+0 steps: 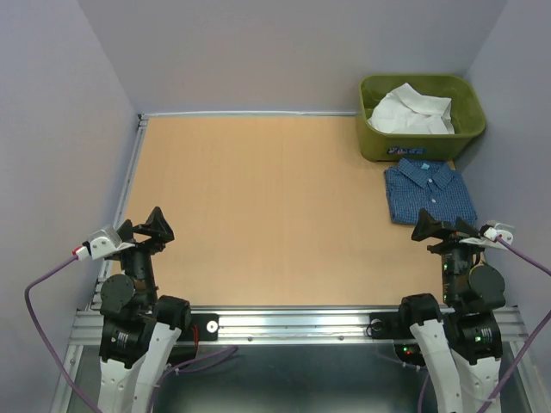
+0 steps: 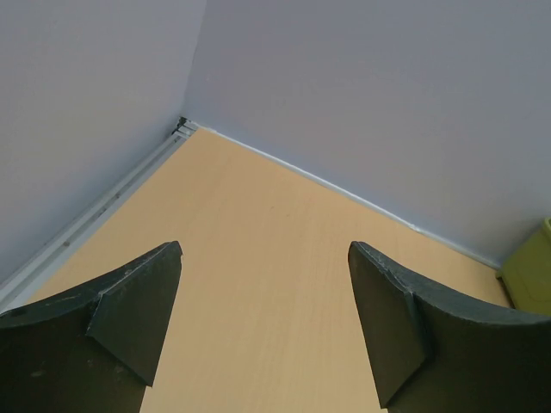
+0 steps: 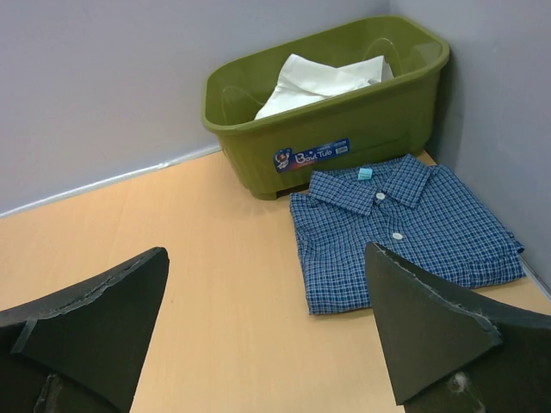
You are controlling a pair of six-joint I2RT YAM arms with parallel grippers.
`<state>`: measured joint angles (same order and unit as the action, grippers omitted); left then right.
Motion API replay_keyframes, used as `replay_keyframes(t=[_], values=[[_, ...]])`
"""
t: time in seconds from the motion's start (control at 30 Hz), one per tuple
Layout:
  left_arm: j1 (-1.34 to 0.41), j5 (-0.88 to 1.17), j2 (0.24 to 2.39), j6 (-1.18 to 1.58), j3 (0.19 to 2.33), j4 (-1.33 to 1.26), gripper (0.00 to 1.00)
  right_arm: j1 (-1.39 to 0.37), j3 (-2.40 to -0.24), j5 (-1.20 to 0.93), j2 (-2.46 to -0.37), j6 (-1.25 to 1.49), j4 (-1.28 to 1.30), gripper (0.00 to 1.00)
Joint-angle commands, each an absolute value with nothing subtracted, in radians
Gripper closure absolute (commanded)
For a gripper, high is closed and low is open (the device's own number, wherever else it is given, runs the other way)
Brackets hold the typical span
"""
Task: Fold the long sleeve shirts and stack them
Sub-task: Grab the shirt from the pile
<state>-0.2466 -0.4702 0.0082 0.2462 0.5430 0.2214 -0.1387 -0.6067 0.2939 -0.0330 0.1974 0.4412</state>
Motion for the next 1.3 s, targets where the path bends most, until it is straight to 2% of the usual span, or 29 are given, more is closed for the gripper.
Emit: replay_keyframes(t=[0.0, 0.23, 0.37, 0.4, 0.6, 0.73, 0.77, 0.97, 1.27], values=[[-0.242, -0.462, -0.160, 0.238, 0.551, 0.183, 0.11, -0.137, -0.618, 0.284, -0.025, 0.172, 0.396, 0.00], [-0.242, -0.361, -0.127, 0.246, 0.543, 0.115, 0.10, -0.135, -0.681, 0.201, -0.087, 0.163, 0.376, 0.00], [-0.242, -0.276, 0.000, 0.261, 0.555, 0.042, 0.10, -0.137, -0.814, 0.164, -0.289, 0.173, 0.371, 0.00], [-0.242, -0.264, 0.097, 0.267, 0.563, 0.038, 0.10, -0.137, -0.846, 0.163, -0.337, 0.181, 0.371, 0.00], [-0.242, -0.183, 0.412, 0.299, 0.681, 0.052, 0.10, -0.137, -1.131, 0.179, -0.846, 0.264, 0.380, 0.00], [-0.242, -0.141, 0.537, 0.246, 0.736, 0.064, 0.10, -0.137, -1.362, 0.212, -1.111, 0.287, 0.440, 0.00], [-0.242, -0.132, 0.578, 0.235, 0.741, 0.066, 0.10, -0.137, -1.415, 0.227, -1.232, 0.288, 0.452, 0.00], [-0.242, -0.095, 0.705, 0.199, 0.733, 0.052, 0.11, -0.127, -1.764, 0.383, -1.627, 0.258, 0.515, 0.00], [-0.242, -0.106, 0.716, 0.193, 0.615, -0.058, 0.12, -0.014, -2.170, 0.322, -2.120, 0.213, 0.548, 0.00]])
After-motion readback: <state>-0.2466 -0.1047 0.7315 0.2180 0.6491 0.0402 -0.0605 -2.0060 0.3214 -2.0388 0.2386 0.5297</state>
